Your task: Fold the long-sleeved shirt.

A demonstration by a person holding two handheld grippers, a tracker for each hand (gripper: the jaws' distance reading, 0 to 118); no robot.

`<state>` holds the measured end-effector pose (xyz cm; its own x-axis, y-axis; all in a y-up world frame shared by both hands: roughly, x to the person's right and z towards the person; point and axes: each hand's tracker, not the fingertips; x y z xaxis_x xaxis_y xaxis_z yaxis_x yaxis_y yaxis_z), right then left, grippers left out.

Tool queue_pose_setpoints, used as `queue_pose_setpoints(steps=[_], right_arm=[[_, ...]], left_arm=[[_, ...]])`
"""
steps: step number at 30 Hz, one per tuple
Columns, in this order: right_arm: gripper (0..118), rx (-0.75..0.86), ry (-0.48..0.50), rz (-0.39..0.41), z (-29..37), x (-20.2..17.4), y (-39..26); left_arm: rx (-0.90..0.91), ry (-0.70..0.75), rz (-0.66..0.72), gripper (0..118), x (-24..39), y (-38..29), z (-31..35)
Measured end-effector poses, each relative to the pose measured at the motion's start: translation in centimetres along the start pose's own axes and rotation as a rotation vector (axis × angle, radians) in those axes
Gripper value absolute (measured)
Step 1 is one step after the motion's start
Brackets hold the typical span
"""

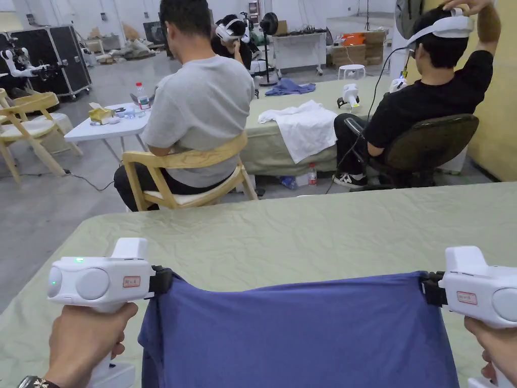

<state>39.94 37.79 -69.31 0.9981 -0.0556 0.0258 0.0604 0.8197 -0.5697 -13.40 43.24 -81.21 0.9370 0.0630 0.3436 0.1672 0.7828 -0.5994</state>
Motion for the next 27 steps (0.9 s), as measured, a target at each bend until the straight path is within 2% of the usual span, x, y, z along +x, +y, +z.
queue_pose_setpoints(steps=[10,22,25,27], right_arm=[[3,0.297,-0.022,0.092,16.4,-3.7,8.5],[3,0.493,-0.08,0.174,27.5,-6.8,21.1],[3,0.54,-0.062,0.132,29.9,-7.0,24.5],[3,0.566,-0.075,0.133,31.5,-7.5,26.5]], left_arm=[[0.257,0.005,-0.059,2,2.4,7.1,16.0],[0.482,0.016,-0.024,2,1.3,17.6,29.0],[0.534,0.023,-0.026,2,1.2,20.1,31.8],[0.548,0.038,-0.034,2,1.0,21.6,33.2]])
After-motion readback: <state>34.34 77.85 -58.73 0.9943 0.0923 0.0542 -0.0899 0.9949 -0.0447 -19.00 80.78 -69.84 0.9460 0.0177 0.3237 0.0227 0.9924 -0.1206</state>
